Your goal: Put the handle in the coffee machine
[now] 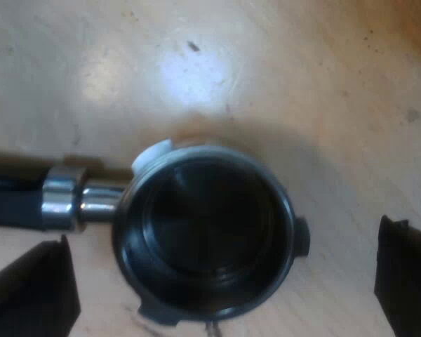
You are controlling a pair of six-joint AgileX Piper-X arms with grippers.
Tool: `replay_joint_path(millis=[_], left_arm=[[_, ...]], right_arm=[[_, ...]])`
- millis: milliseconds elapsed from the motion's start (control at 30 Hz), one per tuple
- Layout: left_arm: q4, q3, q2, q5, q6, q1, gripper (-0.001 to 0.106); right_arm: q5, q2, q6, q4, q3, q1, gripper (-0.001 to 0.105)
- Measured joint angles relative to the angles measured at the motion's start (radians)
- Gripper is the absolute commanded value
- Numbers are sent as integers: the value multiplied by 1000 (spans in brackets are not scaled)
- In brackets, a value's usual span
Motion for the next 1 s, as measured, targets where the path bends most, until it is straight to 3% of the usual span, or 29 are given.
replay_joint_path(millis=[633,1000], left_arm=[[0,0,0,-2,0,0,89],[0,0,0,-2,0,0,89]], right_arm=[[-35,77,0,-113,76,-5,88],[-35,77,0,-179,77,-5,88]])
